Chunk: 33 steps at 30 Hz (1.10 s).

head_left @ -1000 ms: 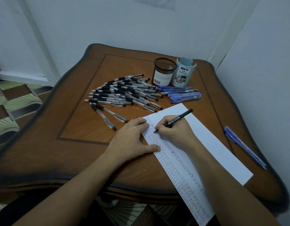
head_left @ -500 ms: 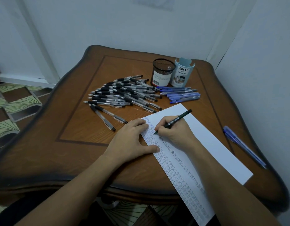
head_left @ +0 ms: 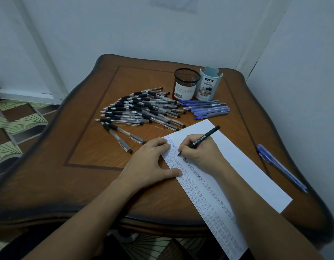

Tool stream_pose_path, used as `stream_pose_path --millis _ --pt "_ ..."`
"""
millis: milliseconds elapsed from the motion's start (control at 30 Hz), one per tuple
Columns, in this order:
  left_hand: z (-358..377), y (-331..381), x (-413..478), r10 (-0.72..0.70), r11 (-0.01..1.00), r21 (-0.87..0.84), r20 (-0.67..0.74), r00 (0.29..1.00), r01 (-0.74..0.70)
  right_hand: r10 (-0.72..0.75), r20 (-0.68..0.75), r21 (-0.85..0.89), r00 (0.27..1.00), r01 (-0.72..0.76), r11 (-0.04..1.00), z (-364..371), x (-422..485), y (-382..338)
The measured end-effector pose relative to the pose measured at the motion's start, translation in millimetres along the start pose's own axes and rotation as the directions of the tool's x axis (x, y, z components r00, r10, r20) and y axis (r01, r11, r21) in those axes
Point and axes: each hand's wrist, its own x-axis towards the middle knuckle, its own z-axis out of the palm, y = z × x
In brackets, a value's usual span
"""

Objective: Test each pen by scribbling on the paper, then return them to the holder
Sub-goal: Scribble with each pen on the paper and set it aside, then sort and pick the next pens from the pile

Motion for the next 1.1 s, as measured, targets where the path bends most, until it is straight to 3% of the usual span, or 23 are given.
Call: stream_pose_path --millis 367,533,700,800,933,1100 --pt "3.1 -2.4 -3.3 0.086 0.994 0.071 -0.007 0.996 -0.085 -0.021 -0.007 0.015 1.000 0.022 1.000 1.3 3.7 3.2" --pt "8.4 -2.3 -7.3 0.132 0.970 0.205 0.001 0.991 -0.129 0.079 -0.004 0.386 0.997 -0.072 0.920 -2.9 14.0 11.5" --pt "3.8 3.6 -11.8 0.109 0.970 0.219 0.011 0.994 -0.109 0.183 0.062 0.407 0.981 -0.192 0.893 -9.3 15.4 -1.9" --pt "-3.6 8.1 -13.6 0.098 0.968 0.232 -0.016 0.995 -0.092 0.198 0.035 0.262 0.980 -0.200 0.944 -12.7 18.9 -14.3" --pt "-21.7 4.7 -28.6 0.104 0.956 0.277 -0.022 0.994 -0.094 0.091 -0.008 -0.137 0.996 -0.091 0.986 -13.4 15.8 -43.9" --pt "-69.7 -31.0 -70.9 0.115 0.944 0.325 -0.176 0.978 -0.053 -0.029 0.179 -0.415 0.983 0.102 0.904 17.1 14.5 -90.5"
